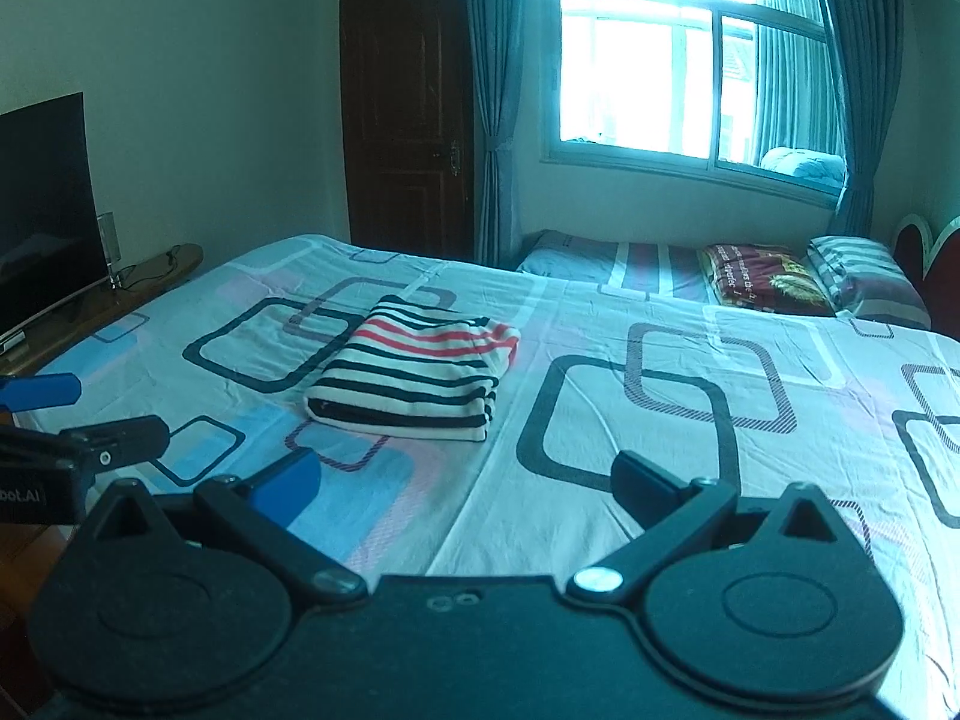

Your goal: Fold small clothes

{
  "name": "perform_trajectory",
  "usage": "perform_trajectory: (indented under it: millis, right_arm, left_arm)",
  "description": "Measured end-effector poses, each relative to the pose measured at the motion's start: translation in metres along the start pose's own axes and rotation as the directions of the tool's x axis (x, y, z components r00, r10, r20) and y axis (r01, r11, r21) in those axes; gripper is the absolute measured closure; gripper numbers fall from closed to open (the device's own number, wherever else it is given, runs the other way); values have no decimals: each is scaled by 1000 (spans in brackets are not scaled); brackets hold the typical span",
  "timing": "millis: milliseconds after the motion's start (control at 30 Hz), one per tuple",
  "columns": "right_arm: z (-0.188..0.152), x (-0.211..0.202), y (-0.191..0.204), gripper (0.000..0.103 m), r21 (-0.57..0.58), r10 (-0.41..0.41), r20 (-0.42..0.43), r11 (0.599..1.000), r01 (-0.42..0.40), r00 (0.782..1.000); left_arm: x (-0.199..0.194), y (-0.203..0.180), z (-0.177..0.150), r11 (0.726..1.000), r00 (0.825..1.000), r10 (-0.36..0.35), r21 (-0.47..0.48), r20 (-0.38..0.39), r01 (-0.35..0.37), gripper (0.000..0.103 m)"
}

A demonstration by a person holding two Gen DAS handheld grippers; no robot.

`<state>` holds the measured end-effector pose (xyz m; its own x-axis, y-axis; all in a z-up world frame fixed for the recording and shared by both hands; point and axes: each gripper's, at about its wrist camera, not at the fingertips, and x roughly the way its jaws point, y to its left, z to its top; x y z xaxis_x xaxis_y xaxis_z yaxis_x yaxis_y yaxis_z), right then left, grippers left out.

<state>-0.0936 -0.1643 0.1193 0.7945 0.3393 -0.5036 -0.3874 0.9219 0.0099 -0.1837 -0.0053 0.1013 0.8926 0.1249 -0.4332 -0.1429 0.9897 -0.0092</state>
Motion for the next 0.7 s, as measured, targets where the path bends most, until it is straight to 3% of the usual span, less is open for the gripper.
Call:
perform_trajectory:
  millis: [700]
  right_arm:
    - [3, -12, -4, 1, 4, -3, 21, 1000, 3, 1000]
  left_arm:
    - [-9, -15, 9, 1000, 1000, -17, 15, 20, 16, 0]
